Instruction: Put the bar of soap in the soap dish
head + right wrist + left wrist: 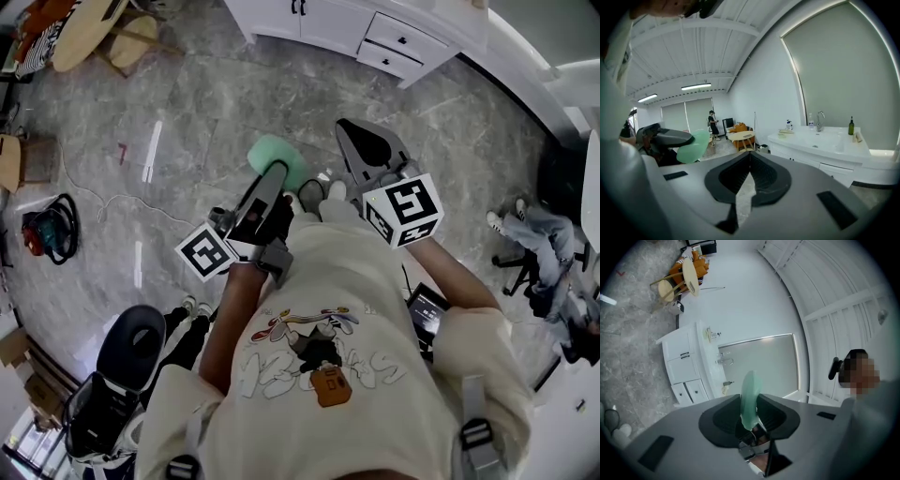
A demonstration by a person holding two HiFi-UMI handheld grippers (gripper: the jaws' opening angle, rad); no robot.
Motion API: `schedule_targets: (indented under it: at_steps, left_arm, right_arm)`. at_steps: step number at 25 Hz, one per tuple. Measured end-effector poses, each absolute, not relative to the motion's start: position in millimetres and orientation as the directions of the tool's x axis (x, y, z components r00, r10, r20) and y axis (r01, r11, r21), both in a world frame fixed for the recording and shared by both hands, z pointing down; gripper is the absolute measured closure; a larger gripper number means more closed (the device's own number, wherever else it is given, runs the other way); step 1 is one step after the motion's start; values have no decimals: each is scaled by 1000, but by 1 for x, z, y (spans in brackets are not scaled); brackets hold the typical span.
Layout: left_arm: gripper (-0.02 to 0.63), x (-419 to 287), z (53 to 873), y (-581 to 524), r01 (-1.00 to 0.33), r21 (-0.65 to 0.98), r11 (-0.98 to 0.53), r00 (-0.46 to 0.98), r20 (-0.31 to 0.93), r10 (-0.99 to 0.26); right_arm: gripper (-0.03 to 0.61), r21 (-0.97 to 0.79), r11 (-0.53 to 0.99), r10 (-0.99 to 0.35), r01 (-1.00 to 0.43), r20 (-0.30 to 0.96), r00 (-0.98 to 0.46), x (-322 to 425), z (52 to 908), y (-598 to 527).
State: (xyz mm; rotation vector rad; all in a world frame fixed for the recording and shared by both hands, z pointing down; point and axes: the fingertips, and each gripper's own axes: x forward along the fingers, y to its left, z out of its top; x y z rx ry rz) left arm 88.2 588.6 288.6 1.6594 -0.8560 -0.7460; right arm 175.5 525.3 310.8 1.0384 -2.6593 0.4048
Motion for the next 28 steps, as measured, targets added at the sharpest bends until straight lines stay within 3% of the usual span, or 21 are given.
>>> schedule_targets:
  at_steps: [28]
  left_arm:
    - [494, 134, 310, 564, -235, 968, -87, 465, 34, -884]
  right_arm:
    - [572, -257, 713, -563, -652, 344, -751, 243, 337, 488]
